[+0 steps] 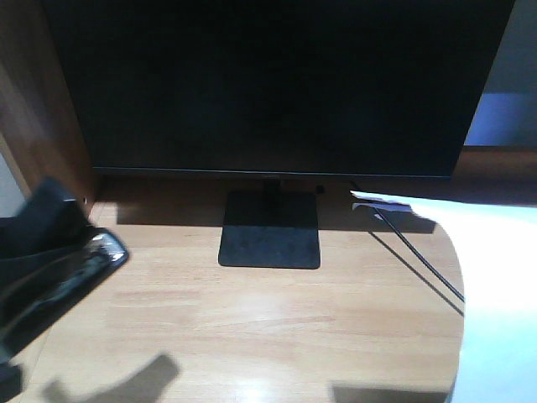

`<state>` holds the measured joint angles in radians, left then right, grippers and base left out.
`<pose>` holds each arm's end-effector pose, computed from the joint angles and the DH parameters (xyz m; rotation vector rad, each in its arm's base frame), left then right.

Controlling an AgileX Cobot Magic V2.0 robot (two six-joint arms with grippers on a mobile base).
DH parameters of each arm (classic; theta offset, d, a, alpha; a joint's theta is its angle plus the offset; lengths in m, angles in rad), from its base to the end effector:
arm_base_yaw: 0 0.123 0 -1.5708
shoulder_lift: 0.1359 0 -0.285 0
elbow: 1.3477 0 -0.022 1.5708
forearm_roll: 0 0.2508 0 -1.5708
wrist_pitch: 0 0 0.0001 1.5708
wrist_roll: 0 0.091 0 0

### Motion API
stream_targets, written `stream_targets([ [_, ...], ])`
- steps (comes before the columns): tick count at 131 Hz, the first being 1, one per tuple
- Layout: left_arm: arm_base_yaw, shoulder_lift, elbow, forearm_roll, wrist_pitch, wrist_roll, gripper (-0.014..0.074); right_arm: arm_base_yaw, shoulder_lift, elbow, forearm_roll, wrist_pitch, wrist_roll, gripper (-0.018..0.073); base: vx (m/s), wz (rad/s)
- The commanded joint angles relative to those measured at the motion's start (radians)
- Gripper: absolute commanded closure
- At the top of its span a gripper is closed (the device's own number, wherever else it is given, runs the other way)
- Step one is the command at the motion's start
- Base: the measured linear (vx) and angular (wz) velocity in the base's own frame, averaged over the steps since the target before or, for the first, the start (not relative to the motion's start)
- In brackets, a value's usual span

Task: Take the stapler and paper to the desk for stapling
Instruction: 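Lower the black stapler with the left gripper onto the desk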

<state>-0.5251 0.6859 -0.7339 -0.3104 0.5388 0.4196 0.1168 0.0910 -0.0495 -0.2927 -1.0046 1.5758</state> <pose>0.1095 -0.0800 0.3537 0.7510 1.8206 -0.3995 0.0146 0.0240 0.2962 0.1490 0.6375 1.5500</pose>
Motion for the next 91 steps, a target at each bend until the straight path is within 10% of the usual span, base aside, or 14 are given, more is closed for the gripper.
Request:
stream_targets([
  [1,-0.001,0.082,-0.033,-0.133,-0.166,0.136,0.0603,-0.007,0.014,-0.024,0.014,-0.034,-0.007,0.0565,0.00,0.00],
  [32,0.046,0.280,-0.033,-0.484,-0.198,0.563,0.0603,-0.007,0.014,-0.024,0.014,-0.034,-0.007,0.0565,0.00,0.00],
  [91,0.298,0.551,-0.033,-0.853,0.117,1.240,0.0603,-0.007,0.014,-0.024,0.014,-0.034,-0.007,0.0565,0.00,0.00],
])
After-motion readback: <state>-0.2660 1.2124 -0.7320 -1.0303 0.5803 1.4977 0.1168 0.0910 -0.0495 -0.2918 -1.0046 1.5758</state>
